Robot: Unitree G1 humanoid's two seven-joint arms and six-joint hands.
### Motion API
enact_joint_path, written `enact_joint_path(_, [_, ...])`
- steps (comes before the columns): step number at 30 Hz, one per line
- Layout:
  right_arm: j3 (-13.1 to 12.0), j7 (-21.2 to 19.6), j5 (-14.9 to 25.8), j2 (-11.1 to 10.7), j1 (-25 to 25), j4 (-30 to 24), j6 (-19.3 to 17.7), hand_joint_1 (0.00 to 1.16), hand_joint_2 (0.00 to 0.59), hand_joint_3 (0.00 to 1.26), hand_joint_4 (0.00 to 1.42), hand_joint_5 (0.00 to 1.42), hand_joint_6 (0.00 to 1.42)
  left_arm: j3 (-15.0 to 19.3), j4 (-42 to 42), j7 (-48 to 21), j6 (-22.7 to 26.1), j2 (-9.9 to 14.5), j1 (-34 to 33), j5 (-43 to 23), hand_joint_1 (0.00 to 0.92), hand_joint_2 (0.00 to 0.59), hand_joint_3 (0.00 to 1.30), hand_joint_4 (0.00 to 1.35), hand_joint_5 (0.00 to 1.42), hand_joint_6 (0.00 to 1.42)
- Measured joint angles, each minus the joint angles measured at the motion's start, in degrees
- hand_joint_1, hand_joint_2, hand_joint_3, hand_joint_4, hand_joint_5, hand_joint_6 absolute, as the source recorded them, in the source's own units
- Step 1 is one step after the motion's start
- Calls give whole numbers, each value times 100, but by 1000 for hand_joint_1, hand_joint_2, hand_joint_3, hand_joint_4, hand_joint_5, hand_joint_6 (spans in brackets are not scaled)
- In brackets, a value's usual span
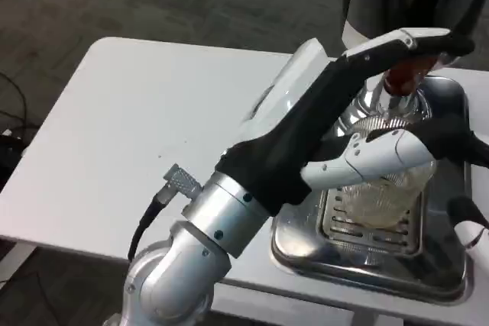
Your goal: Grasp the cup under the faucet to collect the drink, then remove the cup.
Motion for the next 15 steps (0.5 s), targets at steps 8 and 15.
enact_joint_path(8, [-1, 0, 7, 0, 36, 0, 0, 349, 405, 215, 230, 183, 67, -25, 0, -2, -41, 73, 0, 30, 0, 63, 349, 250, 214, 180])
enact_joint_path(15, [-1, 0, 9, 0, 47, 0, 0, 349, 405, 215, 230, 183, 67, -49, 0, -4, -144, 236, -2, 57, 0, 64, 353, 254, 215, 180])
